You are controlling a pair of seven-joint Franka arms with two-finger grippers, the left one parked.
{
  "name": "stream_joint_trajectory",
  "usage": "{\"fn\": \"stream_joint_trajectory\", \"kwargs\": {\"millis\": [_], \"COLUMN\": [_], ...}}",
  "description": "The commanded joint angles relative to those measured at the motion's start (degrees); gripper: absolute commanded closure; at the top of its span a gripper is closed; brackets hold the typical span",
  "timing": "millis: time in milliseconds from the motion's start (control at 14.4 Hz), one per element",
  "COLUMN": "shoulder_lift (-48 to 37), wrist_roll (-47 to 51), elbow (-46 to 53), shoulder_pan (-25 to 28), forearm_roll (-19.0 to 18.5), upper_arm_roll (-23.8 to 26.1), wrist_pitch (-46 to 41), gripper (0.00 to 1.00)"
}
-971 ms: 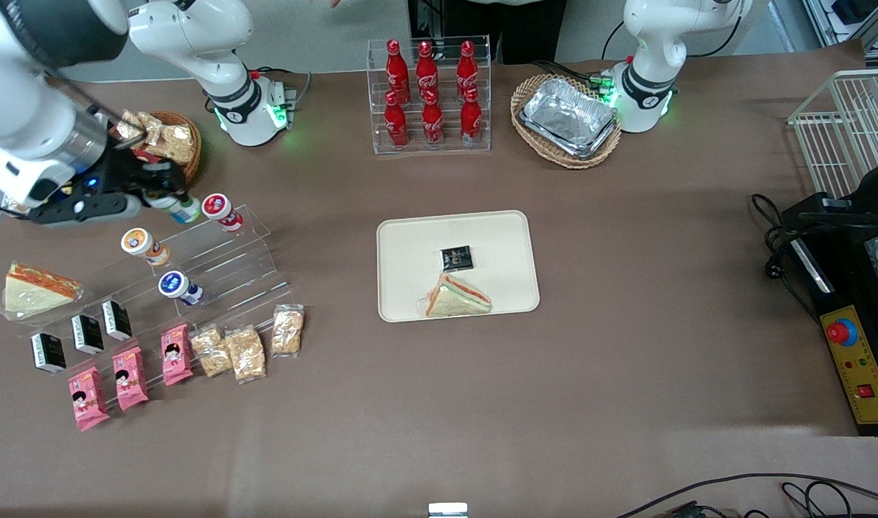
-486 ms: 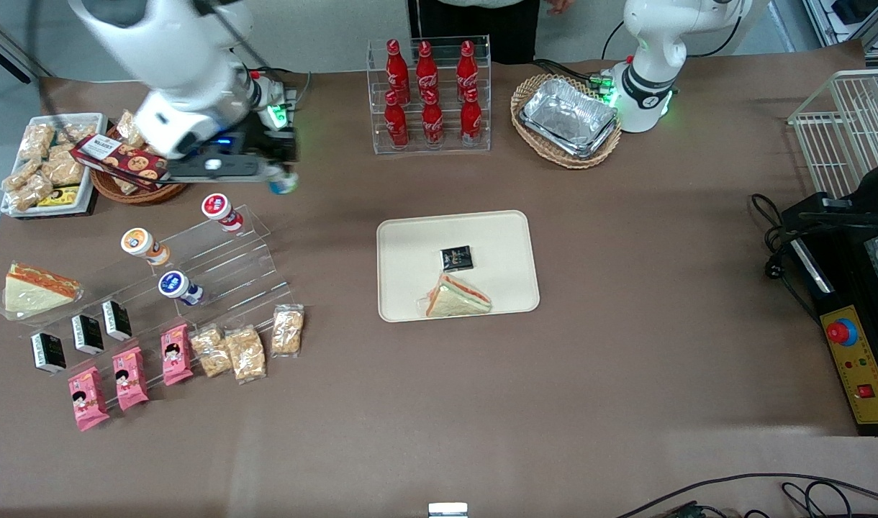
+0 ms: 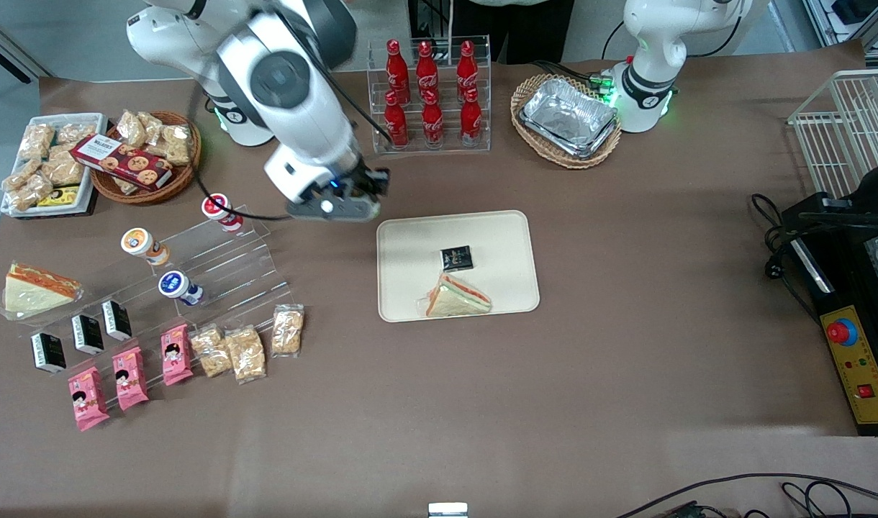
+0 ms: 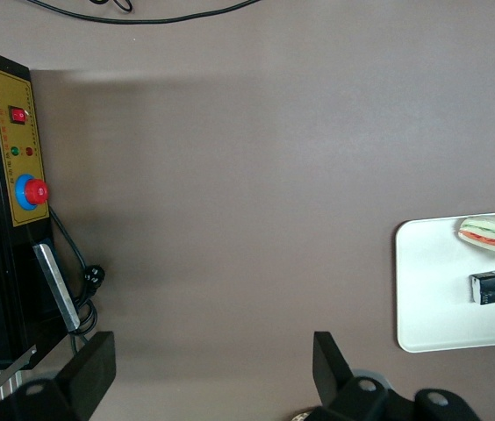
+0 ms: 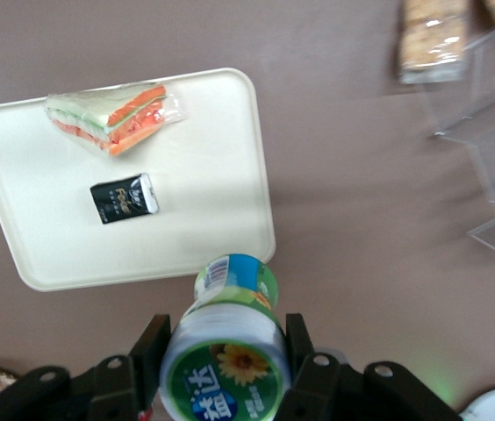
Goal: Place green gum on tray
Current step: 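Carry the held bottle over to the cream tray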
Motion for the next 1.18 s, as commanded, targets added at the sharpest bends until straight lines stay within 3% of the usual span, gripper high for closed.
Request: {"fn": "stream_joint_trajectory", "kwargs": {"millis": [0,555,1110], "shoulder_lift": [3.0,8.2,11.3], "wrist_roll": [1.1,1.1,1.2], "elbow": [-7.3,-21.1,-23.3], "shoulder_pan": [0.9,2.0,3.5], "forearm_roll": [0.4,0.3,0.2], "upper_arm_roll": [0.0,0.0,0.0], "wrist_pitch": [11.1,31.5,37.3], "gripper": [1.0,1.0,1.0]}}
